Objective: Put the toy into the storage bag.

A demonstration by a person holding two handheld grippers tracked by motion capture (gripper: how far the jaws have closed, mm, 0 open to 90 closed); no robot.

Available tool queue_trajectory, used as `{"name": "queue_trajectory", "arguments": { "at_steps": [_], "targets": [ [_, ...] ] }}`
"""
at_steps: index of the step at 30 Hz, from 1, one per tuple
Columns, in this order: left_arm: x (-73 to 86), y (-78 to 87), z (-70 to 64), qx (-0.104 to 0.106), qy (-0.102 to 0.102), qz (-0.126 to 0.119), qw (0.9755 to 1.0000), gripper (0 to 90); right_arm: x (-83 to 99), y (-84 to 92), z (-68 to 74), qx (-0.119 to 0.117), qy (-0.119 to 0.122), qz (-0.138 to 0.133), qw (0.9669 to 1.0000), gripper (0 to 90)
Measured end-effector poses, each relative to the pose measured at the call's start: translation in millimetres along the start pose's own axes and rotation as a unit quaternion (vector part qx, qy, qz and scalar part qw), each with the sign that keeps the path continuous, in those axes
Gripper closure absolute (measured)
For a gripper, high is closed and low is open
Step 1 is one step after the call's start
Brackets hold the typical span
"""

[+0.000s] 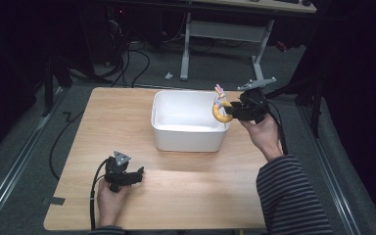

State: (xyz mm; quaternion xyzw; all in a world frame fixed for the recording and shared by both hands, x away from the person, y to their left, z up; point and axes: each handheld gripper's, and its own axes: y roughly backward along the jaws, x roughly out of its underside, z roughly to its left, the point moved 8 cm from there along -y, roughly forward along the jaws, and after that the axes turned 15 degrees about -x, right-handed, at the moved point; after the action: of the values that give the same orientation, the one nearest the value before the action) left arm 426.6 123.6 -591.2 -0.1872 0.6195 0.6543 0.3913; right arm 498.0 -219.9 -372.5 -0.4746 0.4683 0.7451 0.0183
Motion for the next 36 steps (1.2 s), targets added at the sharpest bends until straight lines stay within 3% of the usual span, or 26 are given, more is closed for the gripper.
{"name": "queue_trajectory", "arguments": {
  "at_steps": [16,36],
  "targets": [
    [0.0,0.0,-0.1,0.000,0.000,0.000,1.0000,17.7,-7.4,-47.1,7.6,-0.010,0.006,0.029,0.9995,67.7],
    [0.1,0.2,-0.3,0.000,0.000,-0.001,1.0000,17.6,1.9,-90.5,19.3,-0.022,0.009,0.073,0.9970,67.6]
  ]
}}
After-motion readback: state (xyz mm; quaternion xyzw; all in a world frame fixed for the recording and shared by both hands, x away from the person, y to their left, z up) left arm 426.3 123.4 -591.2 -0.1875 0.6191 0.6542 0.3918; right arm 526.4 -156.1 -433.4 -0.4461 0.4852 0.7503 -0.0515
